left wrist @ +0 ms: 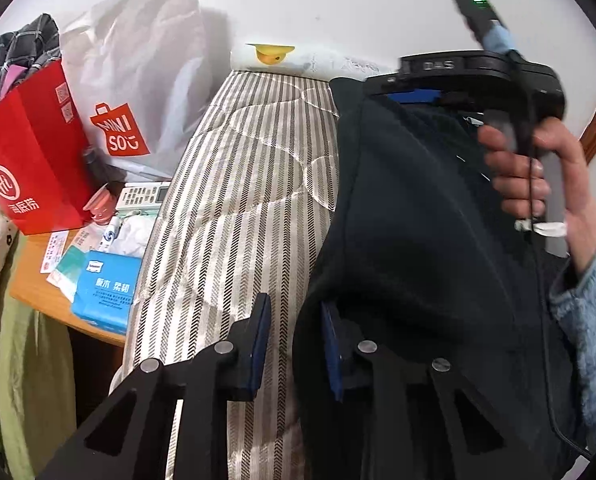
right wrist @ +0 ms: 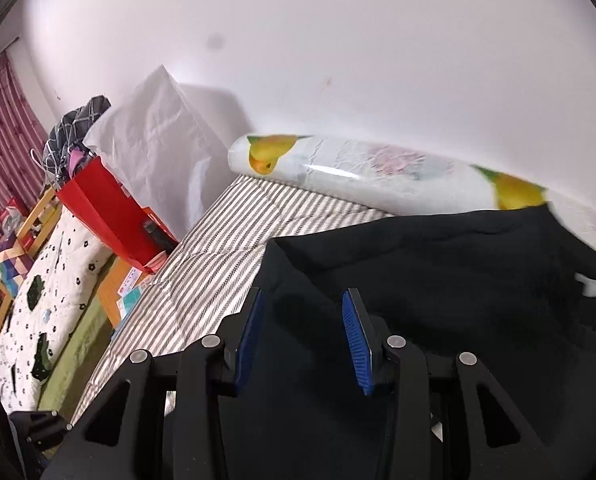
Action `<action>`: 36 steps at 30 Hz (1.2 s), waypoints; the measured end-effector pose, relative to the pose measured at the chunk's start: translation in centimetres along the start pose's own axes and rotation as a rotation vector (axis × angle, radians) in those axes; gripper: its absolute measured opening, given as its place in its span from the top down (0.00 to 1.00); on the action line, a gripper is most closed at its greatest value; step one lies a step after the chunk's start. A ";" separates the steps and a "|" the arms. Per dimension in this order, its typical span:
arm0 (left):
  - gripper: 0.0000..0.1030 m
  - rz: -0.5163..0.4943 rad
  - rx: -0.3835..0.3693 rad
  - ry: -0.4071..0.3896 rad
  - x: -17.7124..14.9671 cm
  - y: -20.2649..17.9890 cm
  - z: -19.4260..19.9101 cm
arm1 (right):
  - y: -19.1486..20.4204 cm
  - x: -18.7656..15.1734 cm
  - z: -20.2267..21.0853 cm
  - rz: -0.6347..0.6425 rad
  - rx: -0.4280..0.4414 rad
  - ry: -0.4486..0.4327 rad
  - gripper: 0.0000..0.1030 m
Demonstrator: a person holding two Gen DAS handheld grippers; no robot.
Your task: Fold small clothes
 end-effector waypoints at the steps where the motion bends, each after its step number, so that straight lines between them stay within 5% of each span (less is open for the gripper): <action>1: 0.80 0.001 -0.005 -0.001 0.0 0.0 -0.1 | -0.1 0.2 -0.6 -0.004 0.013 0.011 0.61; 3: 0.84 -0.004 -0.015 -0.003 0.1 -0.2 -0.2 | -0.3 0.3 -1.8 -0.012 0.033 0.026 0.62; 5: 0.93 0.001 -0.038 -0.009 0.2 -0.2 -0.2 | -0.1 0.5 -2.5 -0.003 0.061 0.031 0.89; 10: 0.94 -0.002 -0.014 -0.032 0.2 0.4 0.0 | 1.0 1.8 -2.8 0.056 0.061 -0.026 0.91; 18: 0.94 0.013 -0.035 -0.004 0.2 0.8 -0.6 | 0.2 2.2 -7.0 0.051 0.010 0.020 0.91; 23: 0.91 0.018 -0.027 0.003 0.1 0.8 -0.6 | -0.1 2.2 -6.1 0.003 0.034 0.000 0.84; 29: 0.89 0.022 0.009 0.016 -0.3 0.4 0.7 | -0.3 1.4 0.0 -0.008 0.007 -0.049 0.79; 36: 0.65 0.008 0.037 -0.008 -0.5 -2.2 4.6 | -2.6 -4.6 12.1 -0.028 -0.136 -0.109 0.64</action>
Point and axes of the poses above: each gripper's, at about its wrist camera, not at the fingertips, and z roughly against the way its jaws point, y to its left, x to its top, the point moved 4 cm from there along -z, roughly the way its jaws point, and after that the axes turned 14 degrees about x, right-handed, at the moved point
